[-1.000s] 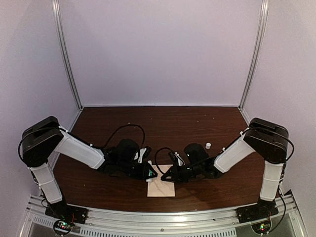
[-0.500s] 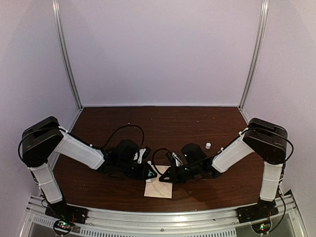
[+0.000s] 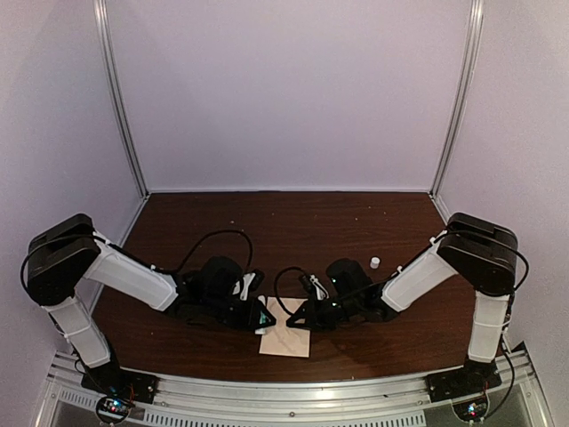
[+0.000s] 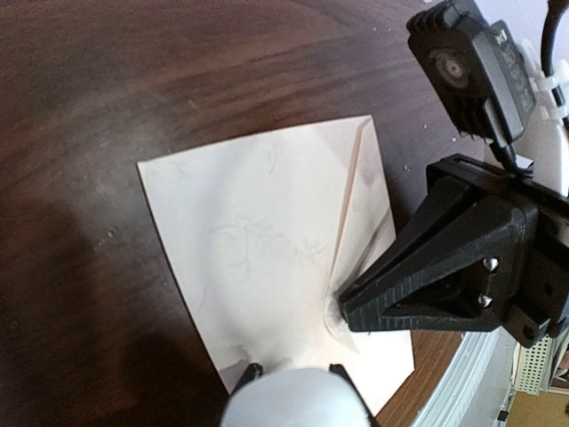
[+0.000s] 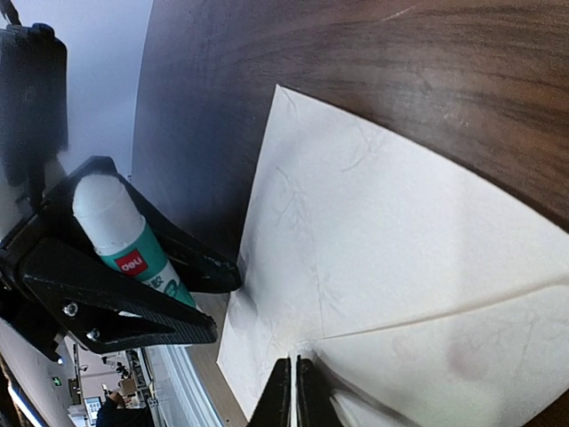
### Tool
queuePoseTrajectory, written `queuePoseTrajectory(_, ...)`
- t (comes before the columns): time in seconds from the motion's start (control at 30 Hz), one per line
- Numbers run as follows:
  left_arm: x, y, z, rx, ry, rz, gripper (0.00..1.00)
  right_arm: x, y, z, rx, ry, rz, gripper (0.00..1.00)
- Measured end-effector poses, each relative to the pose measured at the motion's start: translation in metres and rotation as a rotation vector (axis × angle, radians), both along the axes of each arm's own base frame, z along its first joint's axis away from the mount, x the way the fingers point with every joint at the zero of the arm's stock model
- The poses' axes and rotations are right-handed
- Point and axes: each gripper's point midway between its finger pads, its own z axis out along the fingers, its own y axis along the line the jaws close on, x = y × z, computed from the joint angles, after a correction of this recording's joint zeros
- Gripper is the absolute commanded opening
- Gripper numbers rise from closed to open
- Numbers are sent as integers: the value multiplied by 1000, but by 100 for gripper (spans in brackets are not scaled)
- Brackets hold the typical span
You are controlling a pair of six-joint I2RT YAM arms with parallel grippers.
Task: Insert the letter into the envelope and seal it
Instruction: Press the envelope flap on the envelope.
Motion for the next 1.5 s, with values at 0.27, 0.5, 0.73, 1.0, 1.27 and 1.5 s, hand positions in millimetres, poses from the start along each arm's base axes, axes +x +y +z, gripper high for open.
queuePoseTrajectory(0.27, -6, 1, -3, -13, 10, 3, 0, -1, 0, 0, -1, -1, 3, 4)
queuePoseTrajectory(0.5, -6, 1, -3, -19, 15, 12, 0, -4, 2, -1, -6, -23, 24, 4)
queuePoseTrajectory(0.73, -6, 1, -3, -20, 18, 14, 0, -12, 3, 0, -20, -39, 51, 4)
queuePoseTrajectory(1.0, -6, 1, -3, -20, 18, 14, 0, -20, 6, -1, -35, -50, 86, 4)
queuePoseTrajectory(1.27, -6, 1, -3, -20, 19, 14, 0, -21, 8, 0, -40, -46, 92, 4)
queuePoseTrajectory(1.5, -6, 1, -3, -19, 18, 14, 0, -20, 13, -1, -34, -43, 94, 4)
